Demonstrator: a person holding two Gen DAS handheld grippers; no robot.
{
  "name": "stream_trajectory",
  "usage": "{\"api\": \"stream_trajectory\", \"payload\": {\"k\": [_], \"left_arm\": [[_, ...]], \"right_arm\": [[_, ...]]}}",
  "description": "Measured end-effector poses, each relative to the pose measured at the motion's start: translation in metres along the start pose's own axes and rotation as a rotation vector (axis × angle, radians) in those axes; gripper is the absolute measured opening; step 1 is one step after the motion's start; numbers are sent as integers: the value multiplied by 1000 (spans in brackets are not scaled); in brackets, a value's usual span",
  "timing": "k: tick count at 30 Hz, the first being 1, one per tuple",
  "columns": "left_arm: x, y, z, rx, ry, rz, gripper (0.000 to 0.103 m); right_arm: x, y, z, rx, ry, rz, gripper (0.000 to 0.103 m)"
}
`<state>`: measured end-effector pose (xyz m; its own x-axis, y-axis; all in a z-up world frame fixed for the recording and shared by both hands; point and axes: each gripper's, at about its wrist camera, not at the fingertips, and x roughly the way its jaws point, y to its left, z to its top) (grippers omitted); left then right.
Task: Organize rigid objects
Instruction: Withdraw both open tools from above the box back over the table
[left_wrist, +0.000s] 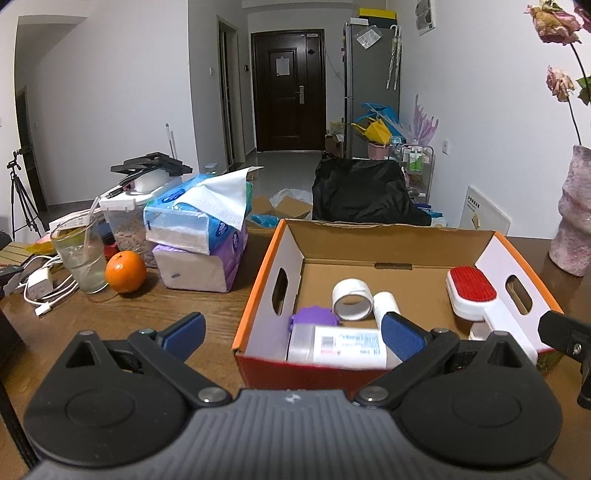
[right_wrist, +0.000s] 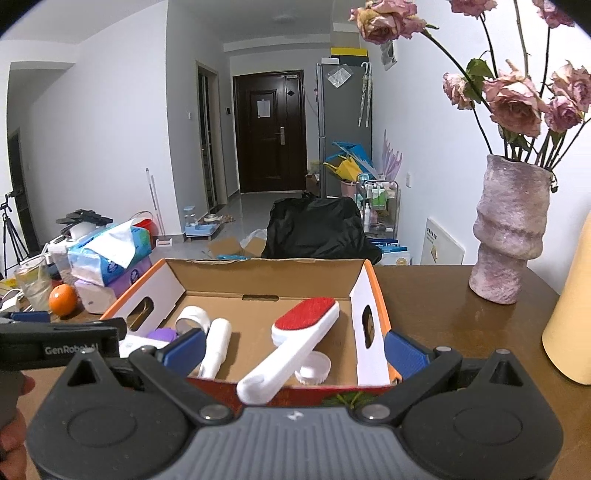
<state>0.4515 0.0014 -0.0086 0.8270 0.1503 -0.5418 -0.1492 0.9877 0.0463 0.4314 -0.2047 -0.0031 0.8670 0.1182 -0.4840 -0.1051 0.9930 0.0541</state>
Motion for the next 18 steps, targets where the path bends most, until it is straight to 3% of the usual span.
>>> {"api": "stream_trajectory", "payload": {"k": [18], "left_arm": [[-61, 11, -39, 0, 20, -35, 103]], "right_arm": [[-60, 10, -37, 11, 22, 18, 103]]}}
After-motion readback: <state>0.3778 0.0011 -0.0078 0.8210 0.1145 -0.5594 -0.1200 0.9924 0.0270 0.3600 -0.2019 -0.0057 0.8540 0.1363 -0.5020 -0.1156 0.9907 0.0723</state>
